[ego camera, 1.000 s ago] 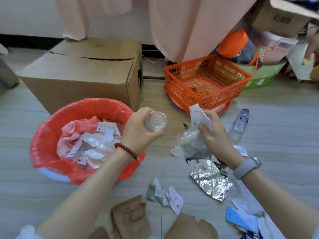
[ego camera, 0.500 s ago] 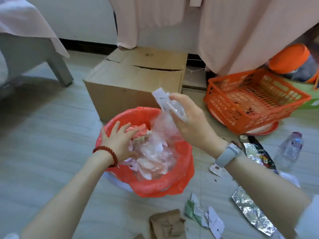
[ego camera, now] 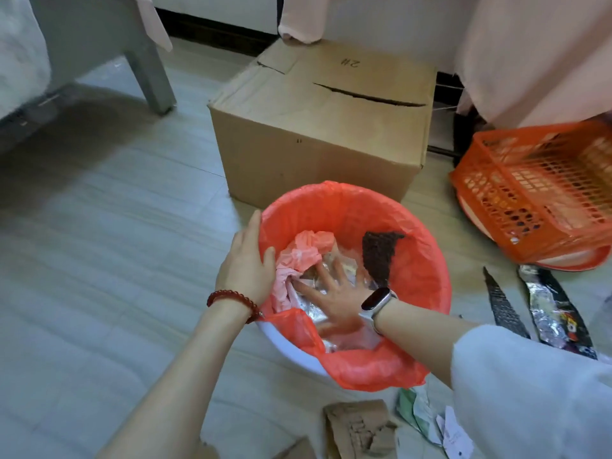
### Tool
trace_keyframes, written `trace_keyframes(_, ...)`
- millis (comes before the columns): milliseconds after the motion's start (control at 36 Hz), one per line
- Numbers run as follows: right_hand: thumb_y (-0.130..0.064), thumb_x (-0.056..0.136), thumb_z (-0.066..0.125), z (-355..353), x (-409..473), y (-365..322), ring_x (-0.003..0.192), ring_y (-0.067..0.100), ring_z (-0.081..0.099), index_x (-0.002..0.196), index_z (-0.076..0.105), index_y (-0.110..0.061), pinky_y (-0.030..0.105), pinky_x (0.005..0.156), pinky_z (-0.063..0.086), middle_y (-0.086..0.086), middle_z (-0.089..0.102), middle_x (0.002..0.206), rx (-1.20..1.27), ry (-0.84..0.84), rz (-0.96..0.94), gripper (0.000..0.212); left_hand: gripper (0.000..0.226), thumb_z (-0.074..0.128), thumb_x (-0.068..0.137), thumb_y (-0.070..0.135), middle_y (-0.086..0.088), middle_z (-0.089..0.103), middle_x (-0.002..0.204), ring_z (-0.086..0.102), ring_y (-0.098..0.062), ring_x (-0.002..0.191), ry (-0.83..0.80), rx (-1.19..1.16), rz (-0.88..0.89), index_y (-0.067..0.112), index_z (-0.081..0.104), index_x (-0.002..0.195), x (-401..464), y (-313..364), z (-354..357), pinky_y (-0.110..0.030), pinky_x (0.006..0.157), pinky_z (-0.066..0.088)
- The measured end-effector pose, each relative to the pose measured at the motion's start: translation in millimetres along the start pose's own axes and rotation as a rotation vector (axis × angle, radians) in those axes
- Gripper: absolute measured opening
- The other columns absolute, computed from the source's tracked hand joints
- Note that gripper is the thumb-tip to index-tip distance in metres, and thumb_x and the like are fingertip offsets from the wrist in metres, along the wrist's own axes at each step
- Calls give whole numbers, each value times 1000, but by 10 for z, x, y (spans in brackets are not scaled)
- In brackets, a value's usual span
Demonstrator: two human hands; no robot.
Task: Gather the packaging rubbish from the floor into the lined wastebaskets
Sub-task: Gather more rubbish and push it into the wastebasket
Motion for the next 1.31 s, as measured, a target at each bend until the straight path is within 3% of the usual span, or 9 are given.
trace_keyframes(139, -70, 76, 50, -35, 47, -45, 135, 49, -22, 138, -17, -51, 74, 100, 0, 9, -26, 153, -45, -15, 68, 93, 59, 43, 93, 17, -10, 40, 135, 51, -32, 112, 15, 86, -55, 27, 17, 144, -31, 56, -23, -40, 84, 42)
trace_keyframes(333, -68, 74, 56, -250, -250, 67, 139, 38, -22, 139, -2, -55, 62, 112, 2, -1, -20, 154, 271, 34, -18, 88, 53, 40, 94, 23, -7, 36, 139, 53, -34, 109, -14, 175, -136, 29, 19, 142, -69, 97, -48, -42, 80, 43)
trace_keyframes(444, -68, 80, 47, -399, -686, 155, 138, 25, -29, 141, -6, -49, 59, 113, -2, -1, -22, 154, 326, -3, -17, 84, 52, 40, 94, 24, -8, 33, 141, 50, -34, 113, -59, 150, -140, 26, 21, 142, -74, 134, -35, -43, 86, 42)
trace_keyframes(583, -56, 91, 38, -627, -1083, 227, 144, 26, -10, 144, 4, -43, 50, 117, 1, -1, -6, 157, 344, 169, 13, 65, 53, 45, 91, 26, -8, 30, 144, 37, -32, 127, 0, 179, -106, 21, 27, 141, -87, 285, -70, -48, 103, 31)
trace_keyframes(778, -27, 98, 39, -812, -1375, 390, 140, 18, 22, 141, 36, -21, 22, 111, 13, 2, 31, 150, 295, 515, 42, 44, 44, 50, 90, 22, -9, 40, 140, 37, -26, 129, 107, 127, 205, 17, 45, 133, -103, 856, -80, -43, 106, 29)
trace_keyframes(917, -20, 96, 40, -769, -1631, 523, 128, 17, 39, 131, 49, -20, 26, 107, 27, 0, 52, 131, 387, 632, 22, 36, 43, 43, 84, 32, -7, 55, 127, 49, -27, 119, 61, 123, 446, 16, 58, 121, -340, 1213, 201, -50, 98, 40)
trace_keyframes(1083, -32, 98, 35, -414, -1660, 753, 145, 18, 5, 143, 31, -20, 40, 116, -4, 2, 24, 153, 84, 503, 102, 46, 67, 24, 89, 63, 11, -10, 155, -9, -26, 143, -600, 692, 291, 41, -9, 142, -562, 965, 913, -61, 109, -2)
trace_keyframes(1250, -33, 95, 17, -372, -1498, 732, 144, 21, 7, 136, 44, -18, 50, 111, -14, 6, 41, 144, -99, 423, 99, 51, 62, 11, 89, 65, 11, -18, 153, -22, -30, 139, -827, 889, 212, 43, -12, 141, -561, 729, 1175, -63, 107, -8)
trace_keyframes(1306, -31, 96, 25, -431, -1442, 671, 143, 22, 10, 136, 42, -20, 52, 111, -15, 3, 39, 145, -192, 272, 104, 45, 58, 12, 92, 60, 11, -15, 154, -19, -29, 141, -831, 848, 204, 41, -8, 143, -533, 759, 1168, -62, 108, -6)
Point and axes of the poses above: each hand's wrist, its own x-axis towards the middle knuckle, its own z-axis out of the palm, y = z × x, the point moved 3 cm from there along x, towards the middle knuckle
